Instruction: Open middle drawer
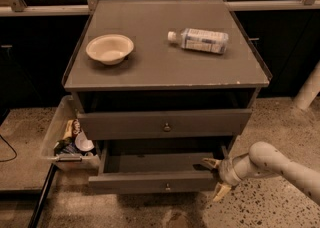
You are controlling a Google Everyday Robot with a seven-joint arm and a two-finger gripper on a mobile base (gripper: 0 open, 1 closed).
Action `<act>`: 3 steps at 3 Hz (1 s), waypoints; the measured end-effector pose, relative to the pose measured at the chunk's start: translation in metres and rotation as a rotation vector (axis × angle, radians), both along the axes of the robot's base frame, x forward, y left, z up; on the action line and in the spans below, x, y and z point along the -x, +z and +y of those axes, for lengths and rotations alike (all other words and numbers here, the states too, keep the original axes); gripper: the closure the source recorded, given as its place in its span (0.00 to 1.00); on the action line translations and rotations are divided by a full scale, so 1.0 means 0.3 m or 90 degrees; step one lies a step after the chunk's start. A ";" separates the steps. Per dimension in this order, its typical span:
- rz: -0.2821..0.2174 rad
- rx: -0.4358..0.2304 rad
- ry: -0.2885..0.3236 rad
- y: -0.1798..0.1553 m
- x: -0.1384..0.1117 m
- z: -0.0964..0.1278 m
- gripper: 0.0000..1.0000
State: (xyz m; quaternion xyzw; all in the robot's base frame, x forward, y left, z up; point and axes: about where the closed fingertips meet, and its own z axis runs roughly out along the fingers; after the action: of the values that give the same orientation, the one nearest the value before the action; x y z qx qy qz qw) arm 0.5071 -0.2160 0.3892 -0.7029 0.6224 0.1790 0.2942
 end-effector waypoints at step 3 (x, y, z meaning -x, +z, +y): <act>-0.027 -0.001 0.005 0.055 0.380 -0.099 0.85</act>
Offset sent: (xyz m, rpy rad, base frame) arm -0.1576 -0.0440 0.0257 -0.0063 -0.0619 0.0065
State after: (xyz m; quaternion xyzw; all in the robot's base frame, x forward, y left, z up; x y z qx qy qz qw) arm 0.3930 -0.2456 0.4057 -0.7085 0.6134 0.1655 0.3072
